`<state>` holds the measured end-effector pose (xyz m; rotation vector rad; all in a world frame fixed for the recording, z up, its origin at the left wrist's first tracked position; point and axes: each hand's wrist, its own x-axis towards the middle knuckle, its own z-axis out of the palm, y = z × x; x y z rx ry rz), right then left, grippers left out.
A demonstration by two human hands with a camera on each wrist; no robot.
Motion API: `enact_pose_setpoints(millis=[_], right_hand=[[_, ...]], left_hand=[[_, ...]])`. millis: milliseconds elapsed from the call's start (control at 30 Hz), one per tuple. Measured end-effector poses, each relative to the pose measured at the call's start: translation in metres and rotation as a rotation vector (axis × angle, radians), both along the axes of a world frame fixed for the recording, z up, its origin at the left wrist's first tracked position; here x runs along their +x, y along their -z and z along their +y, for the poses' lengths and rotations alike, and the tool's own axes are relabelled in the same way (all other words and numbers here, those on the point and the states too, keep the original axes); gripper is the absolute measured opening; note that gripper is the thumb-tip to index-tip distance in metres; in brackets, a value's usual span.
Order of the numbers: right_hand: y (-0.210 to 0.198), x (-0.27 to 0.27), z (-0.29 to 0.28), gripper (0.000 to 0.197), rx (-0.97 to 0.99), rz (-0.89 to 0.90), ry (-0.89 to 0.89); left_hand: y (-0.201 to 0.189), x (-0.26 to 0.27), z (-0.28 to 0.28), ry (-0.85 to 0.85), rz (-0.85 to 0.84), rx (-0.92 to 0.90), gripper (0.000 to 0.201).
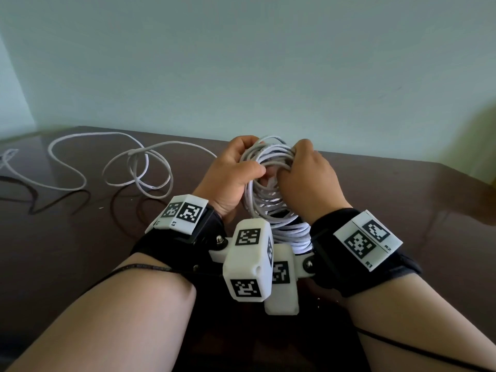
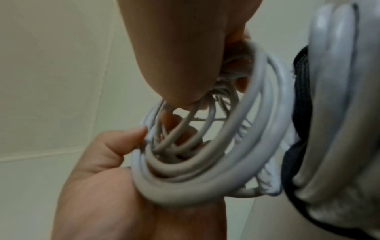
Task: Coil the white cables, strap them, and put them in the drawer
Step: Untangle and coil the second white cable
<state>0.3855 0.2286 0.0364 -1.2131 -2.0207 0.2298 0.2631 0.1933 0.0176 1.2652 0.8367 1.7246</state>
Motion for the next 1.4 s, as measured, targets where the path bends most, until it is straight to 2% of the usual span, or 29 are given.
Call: enact_pose_setpoints(millis=[67, 133, 167, 267, 367, 467, 600, 667, 733, 800, 833, 933, 967, 1133, 1233, 1333, 1400], right_hand=[[0.002, 0.0, 0.002, 0.034, 0.005, 0.057, -0.035], [0.002, 0.0, 0.001, 0.052, -0.044, 0.113, -0.119], [0.003, 0.0, 0.0, 0.053, -0.077, 0.14, -0.175], [0.003, 0.002, 0.001, 0.026, -0.117, 0.211, -0.254], [0.002, 0.003, 0.004, 0.007, -0.1, 0.277, -0.217], [0.003, 0.005, 0.007, 0.009, -0.1, 0.36, -0.145], [0.004, 0.006, 0.012, 0.017, -0.183, 0.584, -0.06], [0.003, 0.006, 0.011, 0.018, -0.18, 0.647, -0.044], [0.003, 0.005, 0.009, 0.02, -0.142, 0.651, -0.046], [0.004, 0.003, 0.008, 0.02, -0.133, 0.649, -0.053], [0.005, 0.001, 0.007, 0.019, -0.144, 0.645, -0.055], [0.011, -0.004, 0.006, 0.014, -0.186, 0.613, -0.076], [0.012, -0.006, 0.006, 0.011, -0.198, 0.605, -0.087], [0.012, -0.008, 0.004, 0.007, -0.279, 0.618, -0.131], [0.016, -0.01, 0.001, 0.01, -0.32, 0.586, -0.152], [0.016, -0.01, 0.0, 0.026, -0.304, 0.561, -0.172], [0.015, -0.009, 0.0, 0.033, -0.303, 0.568, -0.193]], left_hand=[[-0.002, 0.0, 0.0, -0.01, -0.032, -0.02, 0.03], [-0.003, 0.0, -0.002, 0.018, -0.087, -0.006, 0.03], [-0.003, 0.0, -0.003, 0.041, -0.109, 0.001, 0.032], [-0.003, -0.003, -0.004, 0.081, -0.126, 0.006, 0.037], [-0.003, -0.002, -0.002, 0.002, -0.074, 0.042, 0.039], [-0.001, -0.003, 0.005, -0.154, 0.019, 0.061, 0.04], [0.004, -0.003, 0.008, -0.189, 0.269, -0.053, 0.04], [0.003, 0.001, 0.007, -0.156, 0.286, -0.065, 0.052], [0.003, 0.005, 0.005, -0.07, 0.182, -0.025, 0.077], [0.002, 0.006, 0.006, -0.062, 0.111, -0.001, 0.089], [0.002, 0.005, 0.007, -0.072, 0.095, -0.003, 0.085], [0.005, 0.002, 0.01, -0.11, -0.013, -0.041, 0.046], [0.006, 0.001, 0.01, -0.109, -0.048, -0.052, 0.04], [0.003, 0.0, 0.006, 0.008, -0.126, -0.016, 0.039], [0.002, 0.001, 0.005, -0.074, -0.108, -0.051, 0.012], [0.003, 0.002, 0.006, -0.14, -0.103, -0.057, 0.023], [0.002, 0.002, 0.007, -0.193, -0.084, -0.048, 0.018]])
